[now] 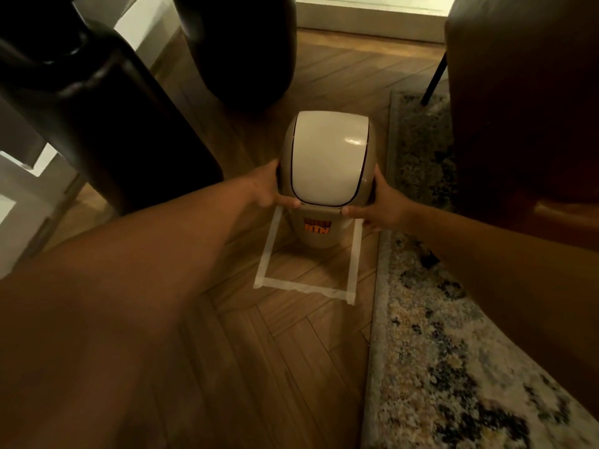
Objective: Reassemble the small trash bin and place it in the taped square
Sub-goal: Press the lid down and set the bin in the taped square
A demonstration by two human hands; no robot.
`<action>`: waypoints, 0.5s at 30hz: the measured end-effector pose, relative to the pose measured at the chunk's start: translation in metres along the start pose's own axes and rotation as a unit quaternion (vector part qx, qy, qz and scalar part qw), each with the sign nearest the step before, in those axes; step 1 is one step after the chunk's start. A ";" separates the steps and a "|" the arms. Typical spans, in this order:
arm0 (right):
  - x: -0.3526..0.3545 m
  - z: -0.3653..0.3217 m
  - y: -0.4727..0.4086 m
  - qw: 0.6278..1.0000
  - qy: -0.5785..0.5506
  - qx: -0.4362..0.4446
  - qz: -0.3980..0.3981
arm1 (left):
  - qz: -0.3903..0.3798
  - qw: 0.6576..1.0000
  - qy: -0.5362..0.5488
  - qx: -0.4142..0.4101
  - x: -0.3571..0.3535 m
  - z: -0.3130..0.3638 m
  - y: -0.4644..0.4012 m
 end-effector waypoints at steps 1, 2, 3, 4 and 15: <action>-0.002 0.001 0.002 1.000 -0.005 -0.002 0.001 | 0.000 1.000 0.000 0.002 0.000 0.000 0.002; -0.003 0.001 0.004 1.000 -0.009 -0.005 0.002 | -0.003 1.000 -0.002 0.004 0.000 0.000 0.005; -0.005 0.001 0.006 1.000 -0.009 -0.010 0.002 | -0.006 1.000 -0.004 0.007 0.001 0.000 0.008; -0.006 0.002 0.007 1.000 -0.006 -0.014 0.004 | -0.010 1.000 -0.009 0.010 0.000 0.000 0.010; -0.026 0.005 0.034 1.000 -0.007 -0.011 0.005 | -0.007 0.999 0.017 0.032 -0.012 -0.011 0.044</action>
Point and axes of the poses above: each hand's wrist, its own y-axis away from the middle knuckle, its own x-axis out of the back of the hand, z = x × y, the point moved 7 cm from there along -y, towards the middle knuckle, and after that the axes turned 5 degrees about -x, right-handed, at the moved point
